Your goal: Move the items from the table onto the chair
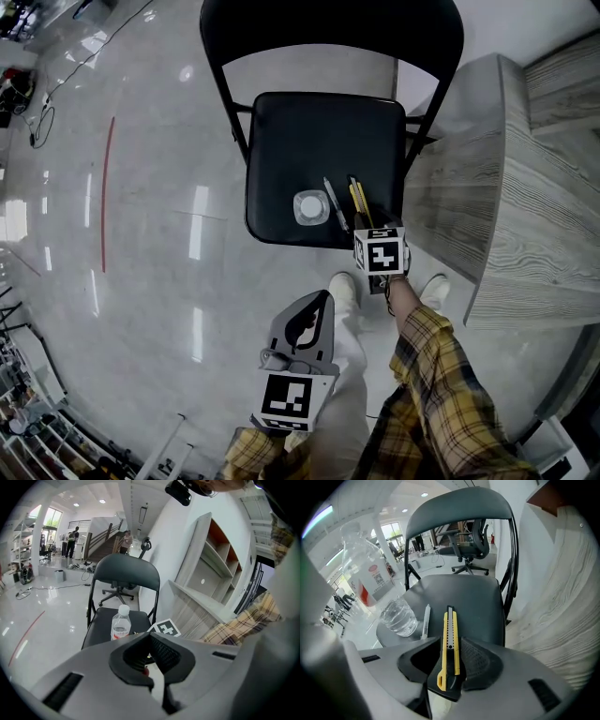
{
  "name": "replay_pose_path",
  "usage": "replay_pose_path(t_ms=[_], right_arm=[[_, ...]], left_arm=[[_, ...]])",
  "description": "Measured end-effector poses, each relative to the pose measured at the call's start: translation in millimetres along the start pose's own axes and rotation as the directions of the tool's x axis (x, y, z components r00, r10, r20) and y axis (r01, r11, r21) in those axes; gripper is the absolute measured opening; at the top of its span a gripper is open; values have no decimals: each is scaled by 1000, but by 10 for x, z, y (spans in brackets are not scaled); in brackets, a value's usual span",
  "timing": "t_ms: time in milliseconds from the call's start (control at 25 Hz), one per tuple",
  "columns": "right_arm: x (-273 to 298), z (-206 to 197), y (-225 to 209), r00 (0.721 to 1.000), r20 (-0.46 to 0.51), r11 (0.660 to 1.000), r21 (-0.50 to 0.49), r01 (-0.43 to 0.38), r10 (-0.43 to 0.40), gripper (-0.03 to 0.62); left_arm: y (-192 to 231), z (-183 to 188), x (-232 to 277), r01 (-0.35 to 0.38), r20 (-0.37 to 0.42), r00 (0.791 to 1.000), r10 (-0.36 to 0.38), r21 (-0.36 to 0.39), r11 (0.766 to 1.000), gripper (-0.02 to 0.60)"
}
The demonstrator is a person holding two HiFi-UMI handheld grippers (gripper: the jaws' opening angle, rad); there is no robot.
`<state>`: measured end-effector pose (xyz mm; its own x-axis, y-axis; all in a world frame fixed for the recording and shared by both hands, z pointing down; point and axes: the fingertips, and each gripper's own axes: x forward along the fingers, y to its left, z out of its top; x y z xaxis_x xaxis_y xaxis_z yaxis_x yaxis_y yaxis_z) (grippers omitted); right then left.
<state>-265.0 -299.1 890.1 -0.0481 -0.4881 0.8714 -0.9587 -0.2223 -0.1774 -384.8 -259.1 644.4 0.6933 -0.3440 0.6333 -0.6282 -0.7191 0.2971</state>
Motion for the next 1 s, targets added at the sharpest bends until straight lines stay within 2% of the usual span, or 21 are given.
replay_pose_path(t_ms=[160,280,400,560,680,840,1000], right_arm=[[-226,114,132,998,45,999,23,-33,32,129],[-589,282,367,990,96,991,69,-112,105,129],[-1164,552,663,965,166,972,88,-218,202,127],[-2322,740,971,913,226,931,55,-360,340,91],[-3196,1179,902,853,353,917,-33,-399,384,56],[-4383,1580,499,771,498,914,-134,-383,396,34],[-5413,1665,-152,722,593,933,-192,-304,357,21]], left_arm=[[-67,47,-77,0,-13,1000,1,8,1000,3],[-92,216,-228,-23,10,1000,23,-13,1000,3],[-165,522,-445,-38,61,997,40,-36,999,3],[-530,971,-866,-35,136,990,43,-58,998,3],[-820,1472,-1000,-13,226,974,16,-16,1000,3],[-1492,2067,-1132,38,303,951,-65,93,995,3],[-2436,2524,-1136,117,354,917,-183,199,973,3]])
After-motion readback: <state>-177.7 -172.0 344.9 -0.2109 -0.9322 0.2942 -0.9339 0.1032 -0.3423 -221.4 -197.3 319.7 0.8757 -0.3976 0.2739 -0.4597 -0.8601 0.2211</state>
